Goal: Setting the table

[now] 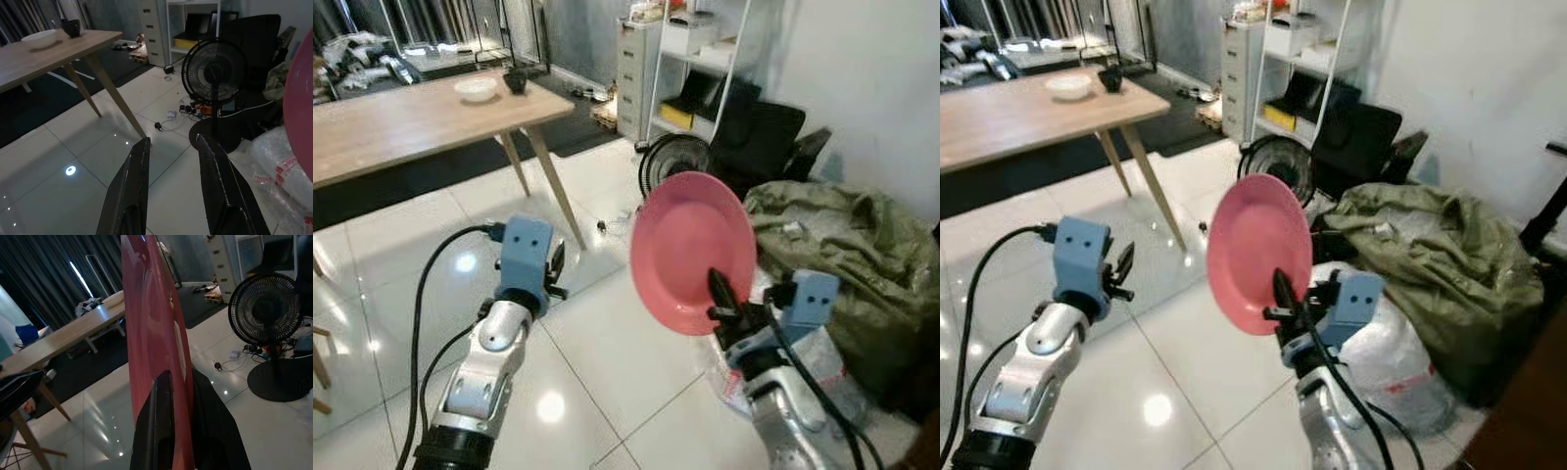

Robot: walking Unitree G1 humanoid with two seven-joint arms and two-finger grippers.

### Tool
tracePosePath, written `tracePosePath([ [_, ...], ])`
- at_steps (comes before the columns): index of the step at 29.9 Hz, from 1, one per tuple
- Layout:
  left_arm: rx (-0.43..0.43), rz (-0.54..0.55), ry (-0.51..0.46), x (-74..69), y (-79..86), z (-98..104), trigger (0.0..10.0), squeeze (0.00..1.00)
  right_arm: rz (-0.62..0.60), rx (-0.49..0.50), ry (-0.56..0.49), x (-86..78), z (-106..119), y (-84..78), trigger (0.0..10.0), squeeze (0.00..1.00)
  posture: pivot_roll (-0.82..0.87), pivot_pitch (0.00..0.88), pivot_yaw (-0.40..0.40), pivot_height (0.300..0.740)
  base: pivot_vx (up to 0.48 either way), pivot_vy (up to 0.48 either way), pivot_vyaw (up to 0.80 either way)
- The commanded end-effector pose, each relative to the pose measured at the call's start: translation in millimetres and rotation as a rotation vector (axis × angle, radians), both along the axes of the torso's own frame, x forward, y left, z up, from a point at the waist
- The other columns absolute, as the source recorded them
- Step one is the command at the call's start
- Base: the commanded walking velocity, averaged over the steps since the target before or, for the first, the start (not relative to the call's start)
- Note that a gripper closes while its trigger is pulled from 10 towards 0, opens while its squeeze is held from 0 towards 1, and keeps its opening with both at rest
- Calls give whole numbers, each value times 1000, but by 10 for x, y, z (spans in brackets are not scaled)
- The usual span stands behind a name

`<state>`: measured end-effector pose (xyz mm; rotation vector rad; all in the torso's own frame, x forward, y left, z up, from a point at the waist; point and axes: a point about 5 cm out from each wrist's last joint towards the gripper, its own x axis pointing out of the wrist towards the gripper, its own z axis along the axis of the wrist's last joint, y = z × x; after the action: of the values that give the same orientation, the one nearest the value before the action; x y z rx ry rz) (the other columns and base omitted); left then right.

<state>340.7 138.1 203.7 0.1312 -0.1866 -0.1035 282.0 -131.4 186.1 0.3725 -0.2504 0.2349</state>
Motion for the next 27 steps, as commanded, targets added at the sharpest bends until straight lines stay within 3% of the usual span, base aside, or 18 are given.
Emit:
tracePosePath([
  [1, 13, -4, 9, -5, -14, -31, 10000, 0, -13, 9, 7, 7, -17, -35, 10000, 0, 40, 56, 130, 740, 461, 0, 0],
  [27, 19, -7, 4, -20, -7, -30, 10000, 0, -20, 2, 5, 35, -16, -55, 10000, 0, 48, 58, 130, 740, 461, 0, 0],
])
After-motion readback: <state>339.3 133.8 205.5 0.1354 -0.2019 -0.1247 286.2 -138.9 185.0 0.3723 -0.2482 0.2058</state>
